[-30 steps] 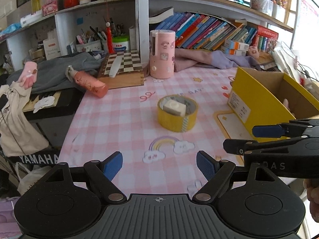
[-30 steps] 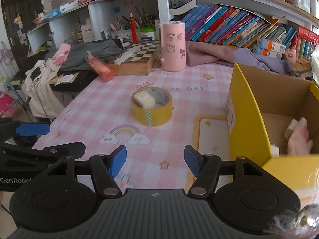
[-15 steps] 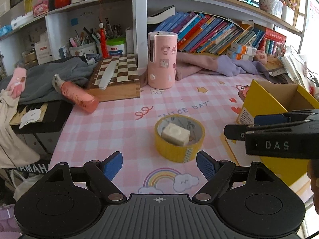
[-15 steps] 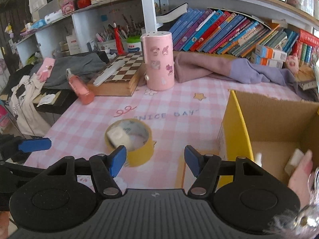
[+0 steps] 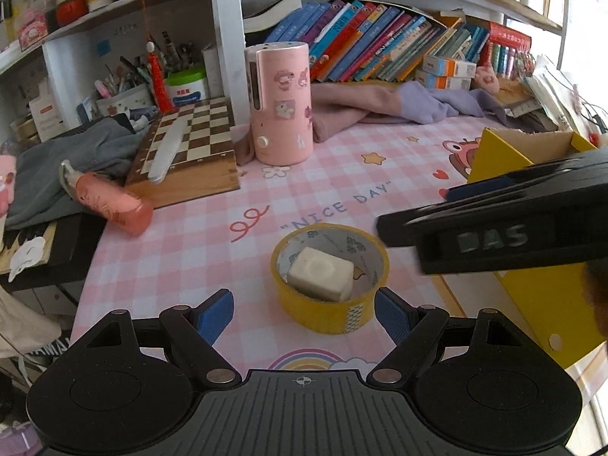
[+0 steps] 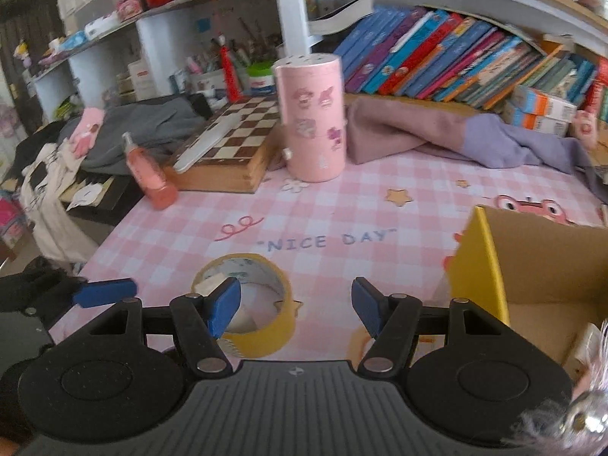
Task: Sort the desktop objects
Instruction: 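Move both open grippers toward the yellow tape roll holding the white cube, then grasp the yellow tape roll with the right gripper and lift it off the white cube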
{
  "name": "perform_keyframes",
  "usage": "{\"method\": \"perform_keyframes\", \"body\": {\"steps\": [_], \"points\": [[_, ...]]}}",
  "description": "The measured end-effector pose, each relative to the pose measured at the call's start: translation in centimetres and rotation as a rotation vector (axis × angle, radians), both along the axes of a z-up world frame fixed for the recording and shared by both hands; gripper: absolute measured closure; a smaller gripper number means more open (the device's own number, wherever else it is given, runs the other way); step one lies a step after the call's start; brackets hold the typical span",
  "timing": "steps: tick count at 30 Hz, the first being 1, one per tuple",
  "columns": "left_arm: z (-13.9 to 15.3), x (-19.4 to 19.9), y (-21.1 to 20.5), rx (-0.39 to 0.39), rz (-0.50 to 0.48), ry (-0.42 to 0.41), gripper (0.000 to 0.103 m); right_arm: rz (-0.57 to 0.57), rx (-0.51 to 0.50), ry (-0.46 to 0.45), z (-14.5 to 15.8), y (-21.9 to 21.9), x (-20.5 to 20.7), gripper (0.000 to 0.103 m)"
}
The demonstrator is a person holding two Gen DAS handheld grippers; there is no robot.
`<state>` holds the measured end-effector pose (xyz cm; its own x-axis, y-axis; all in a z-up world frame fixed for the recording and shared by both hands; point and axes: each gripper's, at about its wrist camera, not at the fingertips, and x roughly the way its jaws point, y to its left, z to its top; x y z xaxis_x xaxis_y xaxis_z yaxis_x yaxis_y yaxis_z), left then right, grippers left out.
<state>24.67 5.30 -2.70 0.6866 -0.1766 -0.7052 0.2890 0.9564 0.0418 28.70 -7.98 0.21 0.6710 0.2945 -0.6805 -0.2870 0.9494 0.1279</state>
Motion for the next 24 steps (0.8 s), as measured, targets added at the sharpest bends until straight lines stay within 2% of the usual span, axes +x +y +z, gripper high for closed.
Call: {"method": "perform_keyframes", "body": {"steps": [3,7,11,17,20,24], "points": [[-0.1,-0.6,0.6,-0.001,0.009,0.012,0.019,0.024,0.001,0.029,-0.5,0.8,0.9,0.039],[-0.7,-1.5,1.7,0.005,0.044,0.053,0.018,0.075,0.009,0.090,-1.5,2.0,1.8,0.026],[-1.3,-2.5,2.9,0.015,0.103,0.087,0.018,0.162,-0.082,0.129,-2.8,4.1,2.3,0.019],[-1.2,-3.6,4.9,0.006,0.194,0.102,0.018,0.223,-0.169,0.147,-4.8,6.6,3.1,0.013],[-1.1,-3.8,5.4,0.013,0.214,0.102,0.018,0.251,-0.227,0.145,-5.9,7.7,3.6,0.013],[-0.8,-3.9,5.6,0.020,0.227,0.093,0.018,0.244,-0.246,0.167,-7.1,7.9,4.4,0.014]]}}
